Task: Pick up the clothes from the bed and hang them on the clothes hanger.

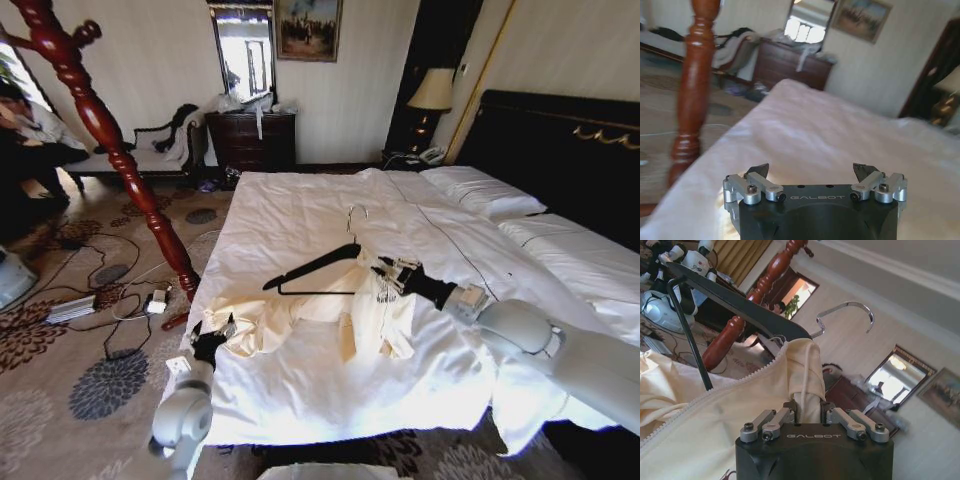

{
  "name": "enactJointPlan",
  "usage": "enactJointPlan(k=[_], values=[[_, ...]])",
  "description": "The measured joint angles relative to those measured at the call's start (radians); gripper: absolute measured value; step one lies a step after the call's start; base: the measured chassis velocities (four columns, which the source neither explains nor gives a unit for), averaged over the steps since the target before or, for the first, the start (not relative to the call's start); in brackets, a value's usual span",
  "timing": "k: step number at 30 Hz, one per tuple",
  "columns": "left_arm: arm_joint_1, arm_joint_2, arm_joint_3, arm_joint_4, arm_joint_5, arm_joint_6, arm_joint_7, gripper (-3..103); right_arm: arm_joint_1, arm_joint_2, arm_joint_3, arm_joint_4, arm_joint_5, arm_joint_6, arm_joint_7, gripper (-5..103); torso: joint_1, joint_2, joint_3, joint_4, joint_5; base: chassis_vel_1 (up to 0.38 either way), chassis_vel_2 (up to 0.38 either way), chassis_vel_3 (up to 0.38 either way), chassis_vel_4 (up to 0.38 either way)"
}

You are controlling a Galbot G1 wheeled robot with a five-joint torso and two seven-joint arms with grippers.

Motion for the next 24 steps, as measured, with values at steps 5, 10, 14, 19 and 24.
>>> enactJointPlan(k=[5,10,14,19,24], values=[[-0.145,0.053,0.027,-0.001,-0.287,0.077,0.012,95,0.023,-0.029,0.02,0.018,-0.023,0.025,-0.011,22,0.0,0.0,0.0,-0.0002,-0.0002,0.0,0.0,0.0,0.0],[-0.284,0.042,0.113,0.062,-0.485,0.203,-0.048,94,0.02,-0.037,0.015,0.02,-0.029,0.026,-0.011,22,0.0,0.0,0.0,-0.0003,-0.0001,0.0,0.0,0.0,0.0],[-0.343,-0.014,0.174,0.103,-0.519,0.321,-0.186,94,0.016,-0.038,0.005,0.007,-0.03,0.022,-0.007,22,0.0,0.0,0.0,-0.0003,0.0001,0.0,0.0,0.0,0.0],[-0.361,-0.052,0.209,0.142,-0.533,0.379,-0.299,86,0.014,-0.045,0.001,-0.003,-0.03,0.029,-0.004,22,0.0,0.0,0.0,0.0001,0.0,0.0,0.0,0.0,0.0],[-0.364,-0.065,0.221,0.166,-0.559,0.413,-0.337,75,0.017,-0.047,0.001,-0.001,-0.027,0.038,-0.004,22,0.0,0.0,0.0,0.0,0.0001,0.0,0.0,0.0,0.0]])
